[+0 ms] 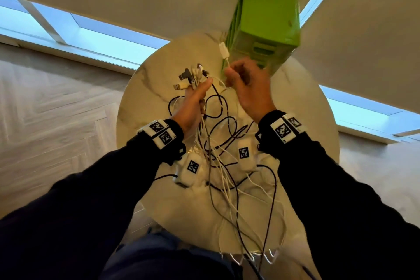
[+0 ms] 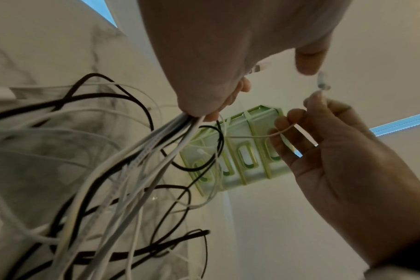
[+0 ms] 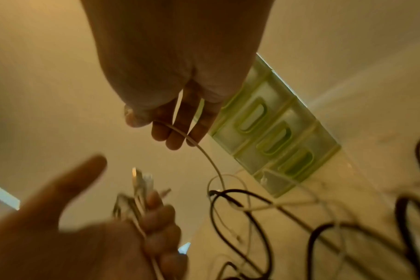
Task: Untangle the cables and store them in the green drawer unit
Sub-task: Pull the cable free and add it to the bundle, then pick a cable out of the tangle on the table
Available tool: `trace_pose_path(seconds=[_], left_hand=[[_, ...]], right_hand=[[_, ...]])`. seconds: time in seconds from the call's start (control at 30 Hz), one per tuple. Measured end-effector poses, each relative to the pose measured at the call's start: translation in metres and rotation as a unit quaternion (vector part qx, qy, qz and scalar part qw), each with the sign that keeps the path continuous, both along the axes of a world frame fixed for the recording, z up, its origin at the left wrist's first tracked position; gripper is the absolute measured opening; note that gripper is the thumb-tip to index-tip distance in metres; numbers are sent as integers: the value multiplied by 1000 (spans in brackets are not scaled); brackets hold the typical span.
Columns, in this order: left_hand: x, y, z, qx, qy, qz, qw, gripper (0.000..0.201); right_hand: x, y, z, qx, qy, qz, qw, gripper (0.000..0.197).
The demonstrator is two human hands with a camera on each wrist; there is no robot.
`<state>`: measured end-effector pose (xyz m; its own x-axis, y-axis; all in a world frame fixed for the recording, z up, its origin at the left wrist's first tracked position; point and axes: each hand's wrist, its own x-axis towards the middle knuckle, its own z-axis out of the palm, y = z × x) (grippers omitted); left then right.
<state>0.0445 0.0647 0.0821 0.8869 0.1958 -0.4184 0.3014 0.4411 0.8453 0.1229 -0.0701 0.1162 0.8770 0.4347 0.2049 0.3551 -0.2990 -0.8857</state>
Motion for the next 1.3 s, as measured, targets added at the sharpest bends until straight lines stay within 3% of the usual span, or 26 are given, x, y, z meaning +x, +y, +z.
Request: trace_pose_path(seconds=[0.03, 0.13, 0.27, 0.33, 0.4, 0.53, 0.67, 0.77, 0.87, 0.97, 1.07, 1.2, 1.3], left_hand=[[-2, -6, 6, -3, -16, -4, 1000, 69], [-5, -21, 18, 37, -58, -44, 997, 45], [-13, -35, 21, 90, -59, -65, 992, 75], [-16, -38, 25, 98, -73, -54, 991, 68], [-16, -38, 23, 106, -85, -41, 990, 57], [-22, -36, 22, 152, -72, -26, 985, 64], [-15, -20, 36, 160, -98, 24, 982, 53], [-6, -3, 45, 128, -119, 55, 983, 36], [-6, 9, 57, 132, -123, 71, 981, 36], [-5, 19, 64, 133, -127, 78, 980, 54], [-7, 26, 74, 89, -147, 67, 983, 60], [-12, 38, 93, 85, -162, 85, 980, 47], [-14, 47, 101, 118, -162, 100, 975, 46]], right_hand=[[-9, -7, 0, -42, -26, 27, 998, 11], [-27, -18, -11, -119, -84, 74, 987, 15], [-43, -23, -12, -109, -101, 42, 988, 10], [-53, -23, -10, -116, -114, 38, 986, 8], [-61, -22, -9, -116, -107, 35, 987, 5], [-70, -22, -8, -122, -53, 44, 990, 14], [-79, -33, -24, -180, -34, 91, 979, 32], [-83, -43, -44, -183, -7, 109, 977, 33], [-81, -44, -54, -209, -5, 134, 969, 30], [-71, -46, -59, -233, -9, 148, 961, 29], [-51, -55, -63, -269, -26, 133, 953, 28], [-25, -70, -60, -326, -57, 141, 933, 22], [-10, -82, -61, -378, -72, 126, 914, 29]])
